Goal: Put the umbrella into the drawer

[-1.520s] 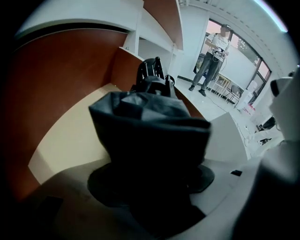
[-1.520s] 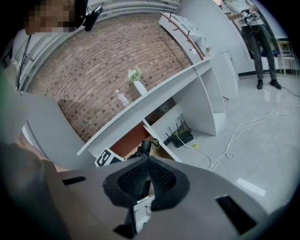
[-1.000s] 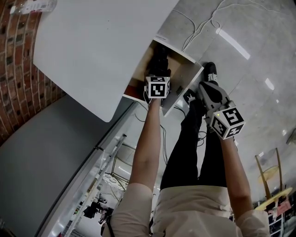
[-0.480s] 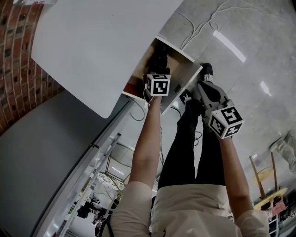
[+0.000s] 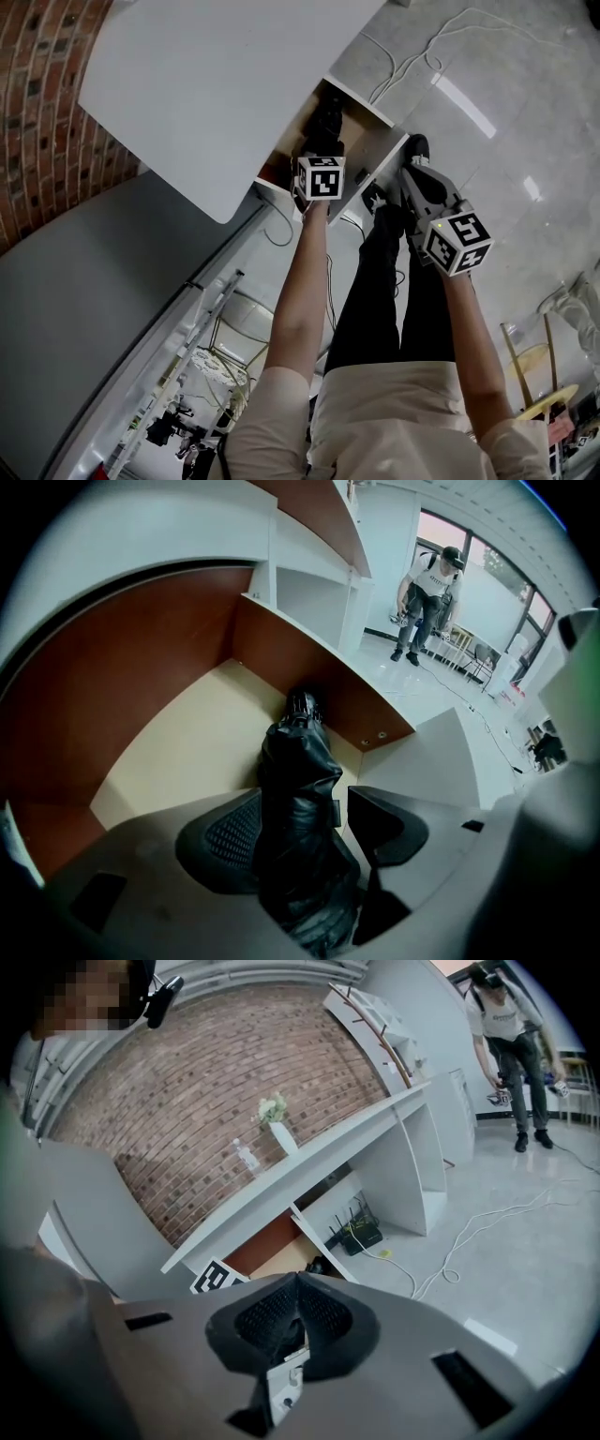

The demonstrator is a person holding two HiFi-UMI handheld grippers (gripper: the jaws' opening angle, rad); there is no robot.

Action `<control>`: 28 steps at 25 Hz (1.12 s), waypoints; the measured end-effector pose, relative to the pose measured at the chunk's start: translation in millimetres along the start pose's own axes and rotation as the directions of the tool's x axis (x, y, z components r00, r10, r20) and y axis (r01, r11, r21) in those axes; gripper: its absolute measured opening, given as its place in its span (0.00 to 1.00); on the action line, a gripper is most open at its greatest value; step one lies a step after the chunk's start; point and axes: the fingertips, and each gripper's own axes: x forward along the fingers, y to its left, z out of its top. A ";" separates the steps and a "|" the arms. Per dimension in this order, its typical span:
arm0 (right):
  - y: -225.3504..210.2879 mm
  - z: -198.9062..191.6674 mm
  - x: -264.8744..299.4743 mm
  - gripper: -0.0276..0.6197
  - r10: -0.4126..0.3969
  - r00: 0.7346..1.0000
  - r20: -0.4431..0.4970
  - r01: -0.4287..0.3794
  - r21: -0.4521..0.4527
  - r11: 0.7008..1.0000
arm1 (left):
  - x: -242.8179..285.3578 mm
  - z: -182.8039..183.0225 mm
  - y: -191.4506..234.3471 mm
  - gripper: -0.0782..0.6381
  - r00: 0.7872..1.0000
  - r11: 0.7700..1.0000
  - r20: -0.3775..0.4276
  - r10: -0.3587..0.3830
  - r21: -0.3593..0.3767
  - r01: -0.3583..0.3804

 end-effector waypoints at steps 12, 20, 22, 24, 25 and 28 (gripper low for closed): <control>27.2 -1.6 -46.2 0.15 -0.020 0.998 -0.066 0.019 -0.020 1.000 | -105.6 0.7 -19.3 0.51 0.997 0.998 0.071 0.004 -0.069 0.001; 55.2 19.9 -66.9 0.15 0.013 0.999 -0.038 -0.014 -0.026 1.000 | -173.7 5.7 -33.5 0.51 0.991 0.994 0.131 -0.001 -0.107 0.015; 63.5 23.4 -69.3 0.15 0.028 0.999 -0.037 -0.030 -0.052 0.998 | -192.9 8.4 -35.6 0.51 0.985 0.992 0.170 0.016 -0.124 0.005; 72.4 27.0 -70.5 0.15 0.046 0.998 -0.045 -0.049 -0.085 0.995 | -214.7 8.7 -40.0 0.51 0.980 0.990 0.198 0.026 -0.142 0.002; 76.3 29.4 -70.2 0.15 0.056 0.997 -0.048 -0.061 -0.101 0.993 | -225.5 9.0 -42.4 0.51 0.977 0.989 0.213 0.029 -0.147 0.003; 83.5 42.0 -61.2 0.15 0.085 0.996 -0.036 -0.089 -0.133 0.987 | -253.0 15.6 -40.9 0.51 0.961 0.987 0.272 0.053 -0.162 -0.009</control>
